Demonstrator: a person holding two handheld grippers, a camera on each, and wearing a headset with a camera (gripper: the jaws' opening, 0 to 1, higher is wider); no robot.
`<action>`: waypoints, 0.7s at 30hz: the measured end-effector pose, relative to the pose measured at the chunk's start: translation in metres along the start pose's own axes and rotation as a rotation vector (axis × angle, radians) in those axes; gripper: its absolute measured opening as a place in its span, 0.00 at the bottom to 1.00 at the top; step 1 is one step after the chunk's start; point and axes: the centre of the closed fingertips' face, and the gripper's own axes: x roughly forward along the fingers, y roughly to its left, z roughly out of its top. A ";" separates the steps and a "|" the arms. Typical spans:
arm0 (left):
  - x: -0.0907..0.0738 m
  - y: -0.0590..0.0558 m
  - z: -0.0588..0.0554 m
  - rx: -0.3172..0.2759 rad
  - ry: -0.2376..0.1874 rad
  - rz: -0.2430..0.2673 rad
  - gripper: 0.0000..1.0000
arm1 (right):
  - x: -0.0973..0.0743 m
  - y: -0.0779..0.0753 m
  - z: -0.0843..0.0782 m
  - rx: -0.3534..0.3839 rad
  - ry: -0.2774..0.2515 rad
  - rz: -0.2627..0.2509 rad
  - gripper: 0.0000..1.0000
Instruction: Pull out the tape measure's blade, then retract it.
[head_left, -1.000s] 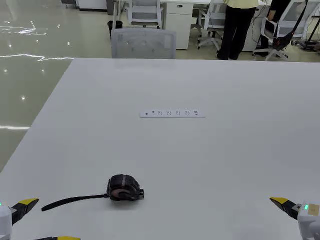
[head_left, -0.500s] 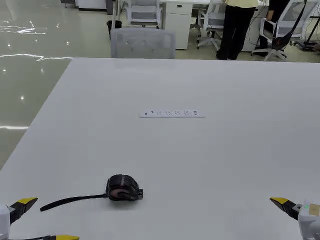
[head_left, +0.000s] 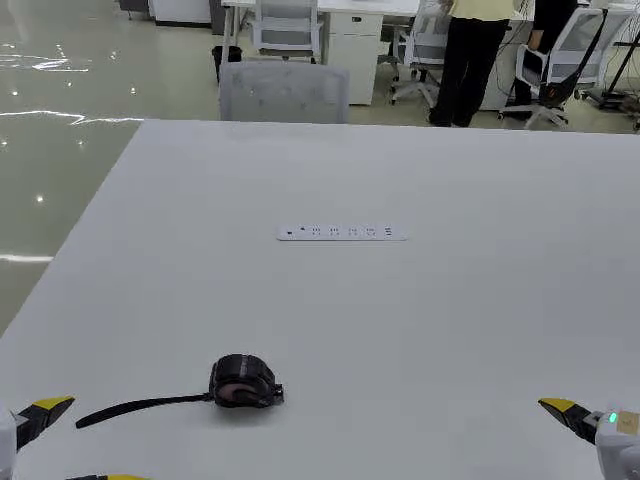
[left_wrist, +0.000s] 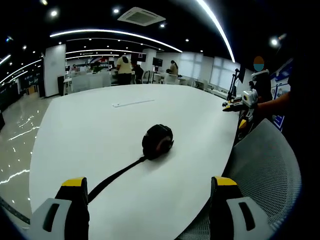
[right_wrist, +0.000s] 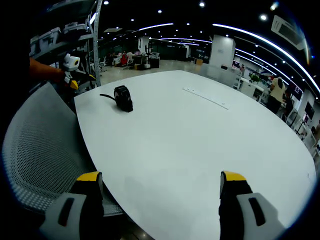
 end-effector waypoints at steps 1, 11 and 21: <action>0.000 0.000 0.001 0.002 -0.002 -0.003 0.99 | 0.001 0.001 0.001 -0.001 0.001 0.002 0.99; 0.002 0.002 0.011 0.101 0.047 -0.060 0.97 | 0.005 0.000 0.022 -0.071 0.009 0.026 0.99; 0.032 0.001 0.033 0.260 0.114 -0.134 0.96 | 0.026 -0.014 0.049 -0.135 -0.010 0.075 0.99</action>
